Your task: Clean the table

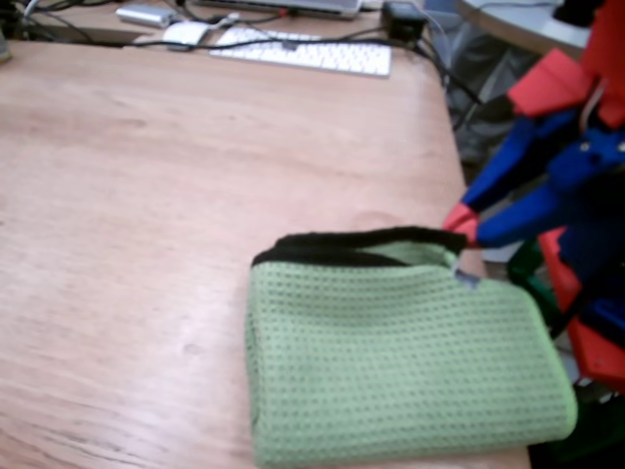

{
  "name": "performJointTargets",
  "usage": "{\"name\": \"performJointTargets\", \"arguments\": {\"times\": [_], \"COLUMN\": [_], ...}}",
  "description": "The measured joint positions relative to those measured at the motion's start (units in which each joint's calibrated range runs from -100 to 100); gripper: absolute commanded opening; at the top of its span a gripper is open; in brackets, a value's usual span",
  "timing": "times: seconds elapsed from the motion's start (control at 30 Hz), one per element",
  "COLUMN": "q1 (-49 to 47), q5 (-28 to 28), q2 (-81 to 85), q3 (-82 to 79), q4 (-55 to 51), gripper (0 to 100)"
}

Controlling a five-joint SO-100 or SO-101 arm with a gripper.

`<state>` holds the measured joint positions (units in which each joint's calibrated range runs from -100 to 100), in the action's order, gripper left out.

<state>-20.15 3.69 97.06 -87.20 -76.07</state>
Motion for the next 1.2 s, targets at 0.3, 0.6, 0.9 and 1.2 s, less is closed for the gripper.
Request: {"name": "performJointTargets", "arguments": {"times": [0.3, 0.6, 0.9, 1.2], "q1": [-2.1, -2.0, -2.1, -1.1], "q5": [-10.6, -10.5, 0.5, 19.5], "q2": [0.5, 0.4, -4.6, -39.2], "q3": [-3.2, 2.3, 30.0, 50.5], "q4": [3.0, 2.7, 2.6, 2.6], "gripper": [2, 2, 13, 15]}}
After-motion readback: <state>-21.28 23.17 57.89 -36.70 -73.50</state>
